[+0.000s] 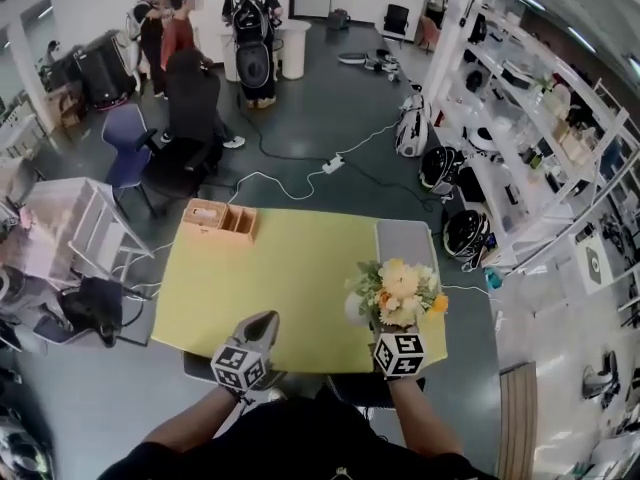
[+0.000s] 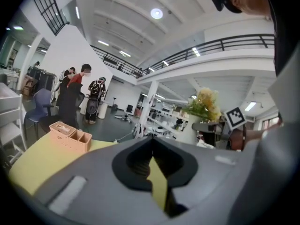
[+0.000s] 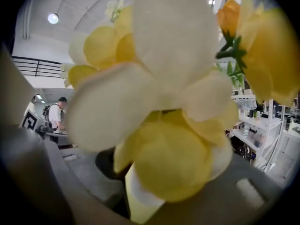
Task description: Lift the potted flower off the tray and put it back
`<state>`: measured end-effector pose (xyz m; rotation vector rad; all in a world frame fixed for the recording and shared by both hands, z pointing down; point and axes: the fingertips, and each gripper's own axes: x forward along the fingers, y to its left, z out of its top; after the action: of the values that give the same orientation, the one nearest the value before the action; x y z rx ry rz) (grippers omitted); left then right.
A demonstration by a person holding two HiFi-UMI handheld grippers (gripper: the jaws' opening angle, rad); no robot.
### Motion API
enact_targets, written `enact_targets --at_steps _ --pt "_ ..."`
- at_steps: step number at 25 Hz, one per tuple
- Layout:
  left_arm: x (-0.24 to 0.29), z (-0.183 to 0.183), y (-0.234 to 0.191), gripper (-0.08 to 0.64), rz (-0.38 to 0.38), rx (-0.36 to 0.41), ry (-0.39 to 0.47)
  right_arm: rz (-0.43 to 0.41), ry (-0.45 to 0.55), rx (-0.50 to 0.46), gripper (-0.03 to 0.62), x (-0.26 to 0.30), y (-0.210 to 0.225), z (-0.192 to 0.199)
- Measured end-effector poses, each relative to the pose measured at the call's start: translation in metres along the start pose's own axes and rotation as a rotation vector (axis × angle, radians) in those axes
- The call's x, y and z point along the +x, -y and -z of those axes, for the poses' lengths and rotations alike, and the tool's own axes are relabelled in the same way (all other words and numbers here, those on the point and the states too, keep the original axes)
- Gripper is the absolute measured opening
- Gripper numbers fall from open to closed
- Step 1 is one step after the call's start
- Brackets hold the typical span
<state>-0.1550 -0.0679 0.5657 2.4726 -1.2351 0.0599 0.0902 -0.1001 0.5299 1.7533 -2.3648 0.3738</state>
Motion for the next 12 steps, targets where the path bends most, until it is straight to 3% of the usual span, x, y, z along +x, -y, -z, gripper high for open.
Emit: enact_targets --at_steps 6,12 --pt "-0.03 0.001 -0.018 0.008 -0.007 0.008 0.011 -0.064 -0.014 -0.005 0.209 -0.013 -0.066 0.013" --pt "-0.048 0.006 -0.033 0.008 -0.019 0.015 0.01 -0.091 -0.021 -0.018 0.209 -0.018 -0.1 0.026"
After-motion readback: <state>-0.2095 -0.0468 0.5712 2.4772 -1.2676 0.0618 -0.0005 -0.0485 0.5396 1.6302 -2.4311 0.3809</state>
